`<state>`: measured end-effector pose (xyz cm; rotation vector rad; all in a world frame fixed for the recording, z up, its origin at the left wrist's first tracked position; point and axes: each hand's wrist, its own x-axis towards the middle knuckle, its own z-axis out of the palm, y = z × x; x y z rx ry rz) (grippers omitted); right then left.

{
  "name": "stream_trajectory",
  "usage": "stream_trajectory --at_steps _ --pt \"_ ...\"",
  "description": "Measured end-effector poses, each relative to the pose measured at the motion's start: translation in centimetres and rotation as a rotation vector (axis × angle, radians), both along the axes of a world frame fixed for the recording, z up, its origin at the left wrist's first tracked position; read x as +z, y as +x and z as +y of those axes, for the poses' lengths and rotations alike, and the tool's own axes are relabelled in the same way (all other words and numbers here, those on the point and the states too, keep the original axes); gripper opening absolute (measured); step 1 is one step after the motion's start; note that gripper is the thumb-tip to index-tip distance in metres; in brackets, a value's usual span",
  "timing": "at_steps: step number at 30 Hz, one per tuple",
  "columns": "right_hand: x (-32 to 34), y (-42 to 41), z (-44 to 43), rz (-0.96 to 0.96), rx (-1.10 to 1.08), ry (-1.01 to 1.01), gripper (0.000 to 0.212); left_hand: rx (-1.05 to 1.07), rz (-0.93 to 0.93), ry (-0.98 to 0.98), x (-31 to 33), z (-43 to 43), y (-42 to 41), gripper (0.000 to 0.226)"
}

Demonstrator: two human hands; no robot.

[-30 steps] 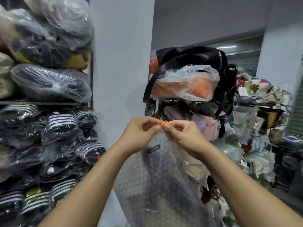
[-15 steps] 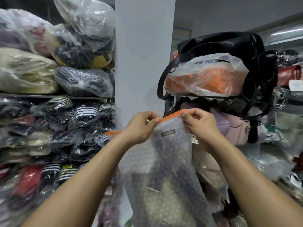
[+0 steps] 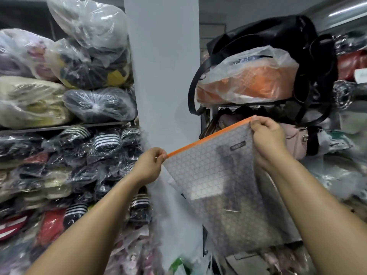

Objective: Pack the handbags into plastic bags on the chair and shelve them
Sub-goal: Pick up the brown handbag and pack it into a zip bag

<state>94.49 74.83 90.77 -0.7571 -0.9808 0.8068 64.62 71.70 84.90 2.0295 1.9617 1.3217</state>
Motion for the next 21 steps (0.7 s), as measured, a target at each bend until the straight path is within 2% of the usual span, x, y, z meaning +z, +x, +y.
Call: stream_trajectory --at_steps 4,6,7,9,10,12,13,15,17,19,21 --pt "-0.2 -0.2 -0.1 -0.026 -0.067 -0.019 0.013 0.006 -0.034 -0.027 -0.9 0.7 -1.4 0.019" --pt "-0.1 -0.7 -0.2 -0.013 -0.076 -0.024 0.017 -0.045 -0.157 -0.045 -1.4 1.0 -1.4 0.021" --pt "0.0 -0.8 -0.3 -0.006 -0.067 -0.038 0.020 -0.094 -0.350 -0.073 -1.6 0.9 -1.2 0.024" --pt "0.6 -1.1 -0.5 0.005 -0.010 -0.094 0.031 -0.212 -0.878 -0.171 -2.0 0.3 -0.6 0.036" --pt "0.9 -1.3 -0.7 0.012 0.026 -0.126 0.036 -0.271 -1.084 -0.227 -2.7 0.0 -0.5 0.041" --pt "1.4 -1.7 -1.1 0.052 0.031 -0.198 0.039 -0.329 -1.282 -0.362 -4.7 -0.5 -0.1 0.040" --pt "1.6 -2.0 -1.3 0.068 0.013 -0.233 0.039 -0.333 -1.298 -0.473 -6.0 -0.6 0.1 0.035" --pt "2.1 -2.7 -2.0 0.092 -0.018 -0.274 0.039 -0.306 -1.172 -0.769 -9.1 -0.6 0.4 0.024" --pt "2.6 -3.8 -2.7 0.113 -0.008 -0.272 0.040 -0.303 -1.011 -1.076 -11.9 0.0 0.9 0.038" --pt "2.9 -5.0 -3.2 0.131 -0.006 -0.260 0.038 -0.396 -0.940 -1.335 -13.4 -0.7 2.4 0.051" --pt "3.0 -6.1 -3.5 0.151 0.017 -0.230 0.032 -0.531 -1.022 -1.396 -14.8 -0.8 3.6 0.053"
